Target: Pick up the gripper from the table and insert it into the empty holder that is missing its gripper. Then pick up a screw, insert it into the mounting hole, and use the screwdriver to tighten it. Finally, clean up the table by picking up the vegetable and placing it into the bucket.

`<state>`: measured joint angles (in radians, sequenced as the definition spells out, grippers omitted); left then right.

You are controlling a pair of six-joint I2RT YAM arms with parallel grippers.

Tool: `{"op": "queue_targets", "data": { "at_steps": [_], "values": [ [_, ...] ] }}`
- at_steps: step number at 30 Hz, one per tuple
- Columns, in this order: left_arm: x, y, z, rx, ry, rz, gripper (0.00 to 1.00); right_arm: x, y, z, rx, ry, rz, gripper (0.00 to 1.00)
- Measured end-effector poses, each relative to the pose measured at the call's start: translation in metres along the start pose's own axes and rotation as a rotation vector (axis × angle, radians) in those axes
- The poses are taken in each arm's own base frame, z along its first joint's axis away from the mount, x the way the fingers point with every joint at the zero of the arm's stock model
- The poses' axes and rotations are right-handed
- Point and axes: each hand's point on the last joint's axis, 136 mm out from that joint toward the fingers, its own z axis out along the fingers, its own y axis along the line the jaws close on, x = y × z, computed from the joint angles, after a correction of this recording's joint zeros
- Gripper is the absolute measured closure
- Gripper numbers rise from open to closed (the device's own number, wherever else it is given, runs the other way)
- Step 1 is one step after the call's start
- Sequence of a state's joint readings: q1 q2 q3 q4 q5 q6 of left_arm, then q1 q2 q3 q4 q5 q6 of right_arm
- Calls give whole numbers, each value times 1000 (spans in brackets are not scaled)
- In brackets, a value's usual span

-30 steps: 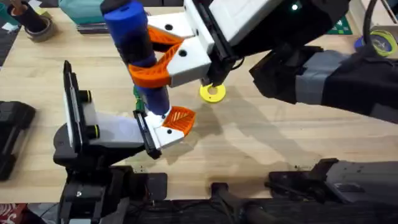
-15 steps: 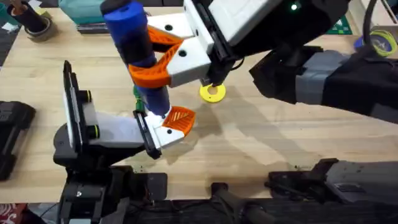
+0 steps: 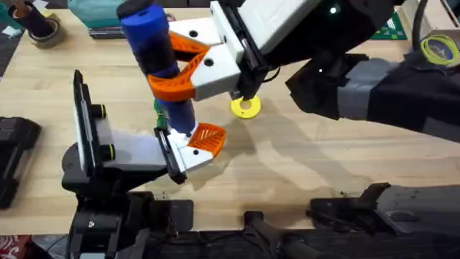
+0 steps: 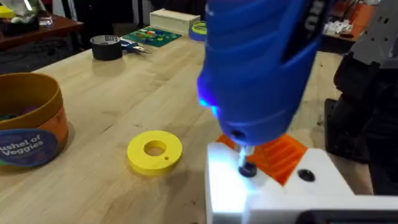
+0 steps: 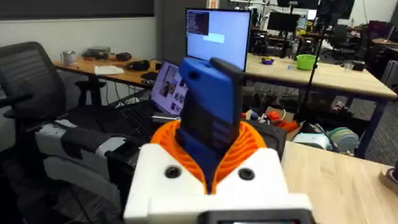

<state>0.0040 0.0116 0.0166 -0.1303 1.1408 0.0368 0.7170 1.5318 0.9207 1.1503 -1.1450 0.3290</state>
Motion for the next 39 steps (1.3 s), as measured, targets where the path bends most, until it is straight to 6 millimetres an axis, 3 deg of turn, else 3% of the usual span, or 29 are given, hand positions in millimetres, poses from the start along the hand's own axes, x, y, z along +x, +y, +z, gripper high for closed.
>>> {"op": "queue_targets", "data": {
  "at_steps": [39],
  "values": [
    [0,0,0,0,0,0,997,1,3,0,-18,6,21,979]
  ]
}}
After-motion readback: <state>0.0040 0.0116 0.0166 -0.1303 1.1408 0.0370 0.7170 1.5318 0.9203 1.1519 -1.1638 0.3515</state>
